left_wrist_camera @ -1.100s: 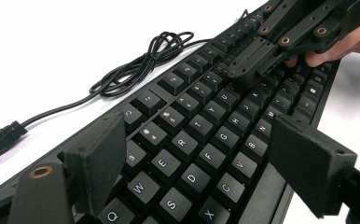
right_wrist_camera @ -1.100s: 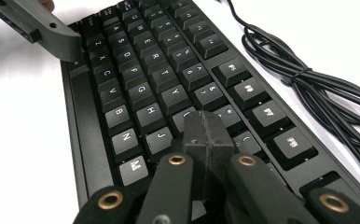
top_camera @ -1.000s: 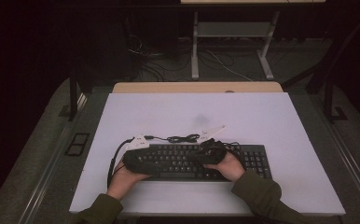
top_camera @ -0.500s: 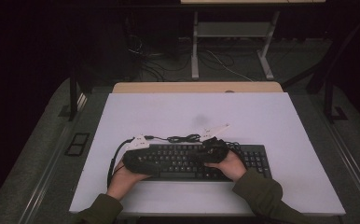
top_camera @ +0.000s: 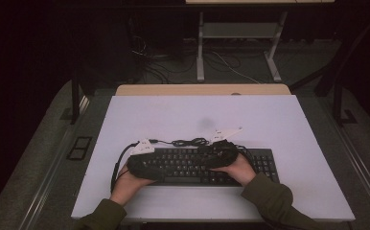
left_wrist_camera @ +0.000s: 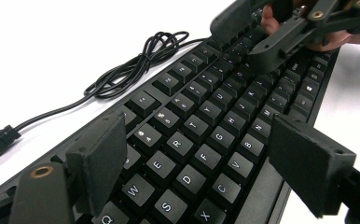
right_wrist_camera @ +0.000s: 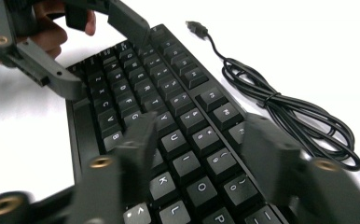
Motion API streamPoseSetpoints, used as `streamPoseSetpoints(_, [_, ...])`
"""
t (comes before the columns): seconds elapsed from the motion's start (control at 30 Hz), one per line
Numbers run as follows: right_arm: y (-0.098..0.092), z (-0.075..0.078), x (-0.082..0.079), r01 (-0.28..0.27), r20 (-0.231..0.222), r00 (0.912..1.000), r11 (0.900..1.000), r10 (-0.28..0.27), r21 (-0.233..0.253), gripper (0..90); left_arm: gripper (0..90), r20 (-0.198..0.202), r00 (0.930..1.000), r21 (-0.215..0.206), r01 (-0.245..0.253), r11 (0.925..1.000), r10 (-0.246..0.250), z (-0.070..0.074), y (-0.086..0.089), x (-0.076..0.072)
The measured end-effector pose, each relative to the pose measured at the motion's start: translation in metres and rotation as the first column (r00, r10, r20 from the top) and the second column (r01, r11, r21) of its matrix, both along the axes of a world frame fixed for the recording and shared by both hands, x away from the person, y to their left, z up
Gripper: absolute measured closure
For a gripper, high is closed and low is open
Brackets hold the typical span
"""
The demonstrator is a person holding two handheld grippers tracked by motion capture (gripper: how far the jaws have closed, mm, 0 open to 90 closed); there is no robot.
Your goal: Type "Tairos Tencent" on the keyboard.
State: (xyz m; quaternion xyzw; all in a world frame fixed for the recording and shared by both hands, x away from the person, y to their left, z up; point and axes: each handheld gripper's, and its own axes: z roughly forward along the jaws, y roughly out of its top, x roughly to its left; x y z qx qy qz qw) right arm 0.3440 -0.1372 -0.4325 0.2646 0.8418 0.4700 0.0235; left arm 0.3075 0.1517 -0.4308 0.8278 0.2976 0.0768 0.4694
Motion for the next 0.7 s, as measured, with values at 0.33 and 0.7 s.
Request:
streamPoseSetpoints(0.33, [-0.0015,0.0002,0.0004,0.028,0.017,0.9994,0.999,-0.029,0.047,22.8,20.0,-0.003,1.0000,-0.003,0.006,1.0000,-0.006,-0.0009,-0.0013,0.0007])
streamPoseSetpoints(0.7, [-0.0044,0.0023,-0.0001,0.038,0.022,0.9990,0.997,-0.039,0.064,21.4,27.3,-0.007,0.9999,-0.002,0.014,0.9999,-0.014,0.0006,-0.0040,0.0040])
